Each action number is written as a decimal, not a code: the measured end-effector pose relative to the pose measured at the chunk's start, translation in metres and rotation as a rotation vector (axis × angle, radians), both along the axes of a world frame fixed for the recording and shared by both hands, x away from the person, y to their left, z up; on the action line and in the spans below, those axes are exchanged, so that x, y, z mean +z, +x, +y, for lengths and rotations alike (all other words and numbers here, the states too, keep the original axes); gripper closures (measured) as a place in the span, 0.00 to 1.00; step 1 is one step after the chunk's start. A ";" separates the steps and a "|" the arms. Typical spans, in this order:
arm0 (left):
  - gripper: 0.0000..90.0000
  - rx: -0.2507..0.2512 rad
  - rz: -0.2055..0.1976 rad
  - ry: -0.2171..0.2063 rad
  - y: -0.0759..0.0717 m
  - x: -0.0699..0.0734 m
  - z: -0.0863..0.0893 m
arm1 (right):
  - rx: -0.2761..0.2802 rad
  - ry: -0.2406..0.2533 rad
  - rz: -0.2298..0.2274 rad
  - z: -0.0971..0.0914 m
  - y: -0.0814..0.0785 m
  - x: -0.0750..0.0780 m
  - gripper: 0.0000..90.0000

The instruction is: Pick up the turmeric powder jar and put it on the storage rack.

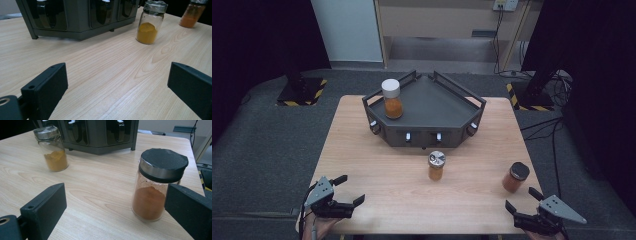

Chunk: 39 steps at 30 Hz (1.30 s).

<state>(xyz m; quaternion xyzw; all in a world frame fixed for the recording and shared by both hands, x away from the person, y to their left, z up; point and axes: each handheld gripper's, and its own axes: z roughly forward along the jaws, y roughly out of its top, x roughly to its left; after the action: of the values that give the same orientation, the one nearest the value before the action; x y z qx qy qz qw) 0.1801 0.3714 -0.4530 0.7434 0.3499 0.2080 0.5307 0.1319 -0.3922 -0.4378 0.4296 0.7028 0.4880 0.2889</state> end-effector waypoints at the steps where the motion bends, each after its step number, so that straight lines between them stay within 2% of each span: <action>1: 0.02 0.000 0.000 0.002 0.000 0.000 0.000 | -0.001 0.001 -0.001 0.000 0.000 0.000 0.05; 24: 0.02 -0.015 0.010 0.012 0.002 0.001 -0.002 | -0.002 -0.007 0.000 0.003 -0.001 0.003 0.06; 26: 0.02 -0.015 0.010 0.012 0.001 0.001 -0.001 | 0.001 0.013 0.005 0.001 0.000 0.003 0.06; 32: 0.02 -0.011 0.011 0.008 0.001 0.001 -0.001 | -0.015 0.026 -0.013 0.000 -0.002 0.007 0.06; 39: 0.02 -0.006 0.009 0.010 0.000 0.001 -0.001 | 0.005 0.016 -0.021 0.003 0.002 0.015 0.06</action>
<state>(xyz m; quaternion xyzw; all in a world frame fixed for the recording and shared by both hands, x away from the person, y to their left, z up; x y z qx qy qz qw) 0.1803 0.3699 -0.4519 0.7481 0.3492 0.2048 0.5258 0.1341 -0.3888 -0.4232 0.4252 0.6968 0.4988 0.2915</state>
